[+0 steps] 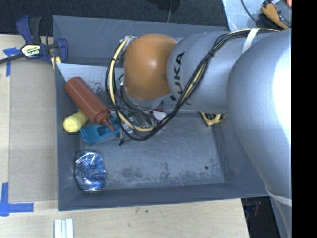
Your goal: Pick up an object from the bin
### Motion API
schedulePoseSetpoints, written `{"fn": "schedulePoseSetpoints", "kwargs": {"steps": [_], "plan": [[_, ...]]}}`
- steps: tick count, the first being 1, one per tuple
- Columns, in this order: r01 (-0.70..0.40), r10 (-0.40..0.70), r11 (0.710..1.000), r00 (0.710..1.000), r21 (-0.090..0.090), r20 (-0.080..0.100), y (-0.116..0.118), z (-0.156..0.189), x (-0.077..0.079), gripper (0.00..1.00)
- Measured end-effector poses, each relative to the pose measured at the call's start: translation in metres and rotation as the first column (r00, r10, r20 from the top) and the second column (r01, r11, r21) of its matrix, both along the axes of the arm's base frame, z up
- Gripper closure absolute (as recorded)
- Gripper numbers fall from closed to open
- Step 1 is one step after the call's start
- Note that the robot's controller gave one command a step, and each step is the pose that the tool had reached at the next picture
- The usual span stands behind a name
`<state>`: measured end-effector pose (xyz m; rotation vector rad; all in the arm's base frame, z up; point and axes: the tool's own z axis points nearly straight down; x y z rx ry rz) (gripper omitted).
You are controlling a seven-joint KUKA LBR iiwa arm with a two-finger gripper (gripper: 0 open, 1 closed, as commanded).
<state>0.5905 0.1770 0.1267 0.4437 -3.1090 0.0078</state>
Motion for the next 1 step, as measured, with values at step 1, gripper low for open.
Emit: {"fn": "schedulePoseSetpoints", "kwargs": {"steps": [1], "plan": [[0.001, -0.001, 1.0, 1.0, -0.001, -0.003, -0.0004, 0.0333, -0.0006, 1.0]]}}
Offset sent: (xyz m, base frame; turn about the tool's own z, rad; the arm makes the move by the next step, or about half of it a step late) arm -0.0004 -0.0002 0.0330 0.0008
